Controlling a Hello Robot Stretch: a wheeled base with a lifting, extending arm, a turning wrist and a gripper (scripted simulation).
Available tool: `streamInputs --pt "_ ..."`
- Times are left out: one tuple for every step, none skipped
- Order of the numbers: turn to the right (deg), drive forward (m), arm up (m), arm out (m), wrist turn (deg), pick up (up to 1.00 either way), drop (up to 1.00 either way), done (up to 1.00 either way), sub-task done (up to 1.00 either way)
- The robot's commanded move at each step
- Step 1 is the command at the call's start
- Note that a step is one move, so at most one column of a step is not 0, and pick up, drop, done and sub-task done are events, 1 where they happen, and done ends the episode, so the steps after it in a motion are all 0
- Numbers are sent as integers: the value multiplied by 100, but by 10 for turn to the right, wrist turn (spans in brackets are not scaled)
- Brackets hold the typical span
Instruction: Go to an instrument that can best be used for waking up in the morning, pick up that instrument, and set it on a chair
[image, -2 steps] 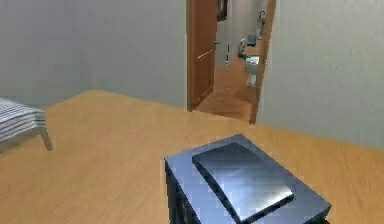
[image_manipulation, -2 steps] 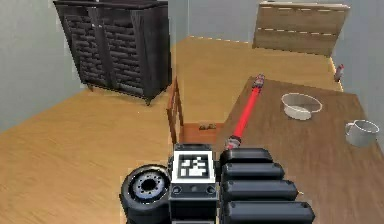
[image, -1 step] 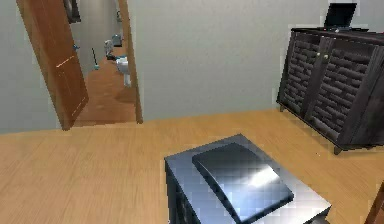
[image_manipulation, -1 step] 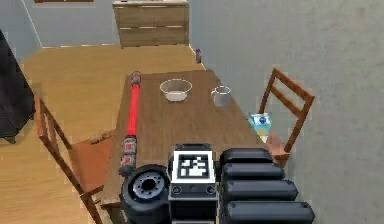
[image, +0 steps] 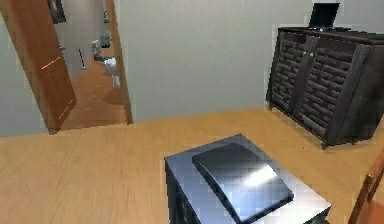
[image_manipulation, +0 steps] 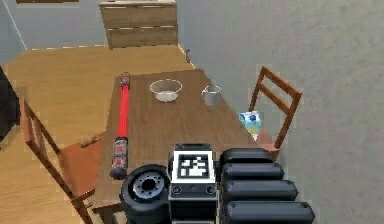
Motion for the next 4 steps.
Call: streamInputs --pt "0 60 0 0 0 0 0 0 0" --pt "270 0 0 0 0 0 0 0 0" --pt "0 75 0 0 0 0 0 0 0" --pt "450 0 0 0 0 0 0 0 0"
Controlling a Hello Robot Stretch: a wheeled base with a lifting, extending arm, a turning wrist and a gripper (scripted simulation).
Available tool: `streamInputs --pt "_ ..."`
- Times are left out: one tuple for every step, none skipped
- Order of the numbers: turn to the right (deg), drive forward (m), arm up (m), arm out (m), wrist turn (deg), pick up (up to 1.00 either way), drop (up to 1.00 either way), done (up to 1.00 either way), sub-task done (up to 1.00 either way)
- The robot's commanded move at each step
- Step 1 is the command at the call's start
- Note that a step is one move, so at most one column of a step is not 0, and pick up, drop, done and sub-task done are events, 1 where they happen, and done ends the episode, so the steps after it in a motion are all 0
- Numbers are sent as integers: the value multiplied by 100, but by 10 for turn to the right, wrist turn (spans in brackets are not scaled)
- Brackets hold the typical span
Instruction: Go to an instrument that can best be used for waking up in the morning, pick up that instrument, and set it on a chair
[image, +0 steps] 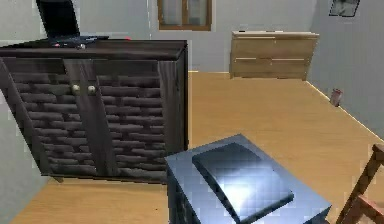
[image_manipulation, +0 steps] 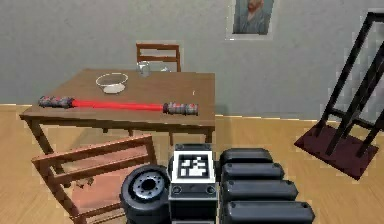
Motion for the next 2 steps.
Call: streamInputs --pt "30 0 0 0 0 0 0 0 0" --pt "0 65 0 0 0 0 0 0 0"
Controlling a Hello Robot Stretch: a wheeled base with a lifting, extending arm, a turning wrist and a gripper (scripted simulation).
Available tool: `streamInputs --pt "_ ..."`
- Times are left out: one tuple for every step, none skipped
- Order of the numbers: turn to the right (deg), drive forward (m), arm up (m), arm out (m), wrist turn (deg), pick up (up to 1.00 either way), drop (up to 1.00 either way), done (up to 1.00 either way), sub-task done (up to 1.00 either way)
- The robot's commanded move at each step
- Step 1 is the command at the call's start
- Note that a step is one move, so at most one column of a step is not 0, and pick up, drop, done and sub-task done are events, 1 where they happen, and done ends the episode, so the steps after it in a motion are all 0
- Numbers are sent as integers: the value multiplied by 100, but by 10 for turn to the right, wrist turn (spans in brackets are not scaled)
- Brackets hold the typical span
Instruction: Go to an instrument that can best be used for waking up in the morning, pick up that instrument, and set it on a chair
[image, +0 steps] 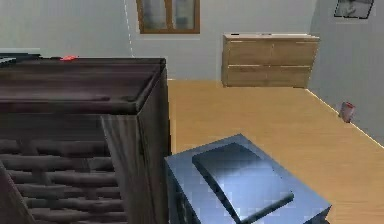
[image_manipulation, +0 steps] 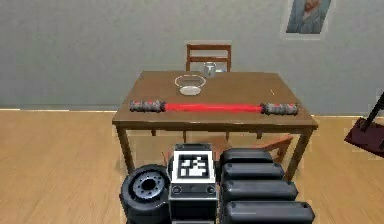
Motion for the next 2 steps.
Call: streamInputs --pt "120 0 0 0 0 0 0 0 0" --pt "0 5 0 0 0 0 0 0 0"
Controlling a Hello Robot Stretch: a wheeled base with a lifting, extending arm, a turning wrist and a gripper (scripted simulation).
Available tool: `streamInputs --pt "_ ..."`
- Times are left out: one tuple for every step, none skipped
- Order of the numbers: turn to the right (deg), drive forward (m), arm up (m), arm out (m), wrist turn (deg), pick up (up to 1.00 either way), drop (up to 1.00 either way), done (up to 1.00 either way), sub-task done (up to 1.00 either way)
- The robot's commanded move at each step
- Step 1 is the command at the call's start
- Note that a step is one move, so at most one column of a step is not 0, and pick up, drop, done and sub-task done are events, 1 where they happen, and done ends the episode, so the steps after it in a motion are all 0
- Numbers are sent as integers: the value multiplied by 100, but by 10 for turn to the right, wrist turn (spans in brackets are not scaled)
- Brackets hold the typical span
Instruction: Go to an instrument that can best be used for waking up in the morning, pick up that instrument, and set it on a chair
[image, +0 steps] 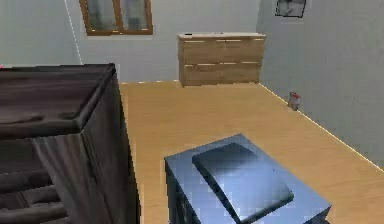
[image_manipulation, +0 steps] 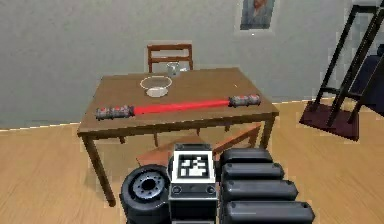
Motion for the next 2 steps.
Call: streamInputs --pt "450 0 0 0 0 0 0 0 0" --pt "450 0 0 0 0 0 0 0 0"
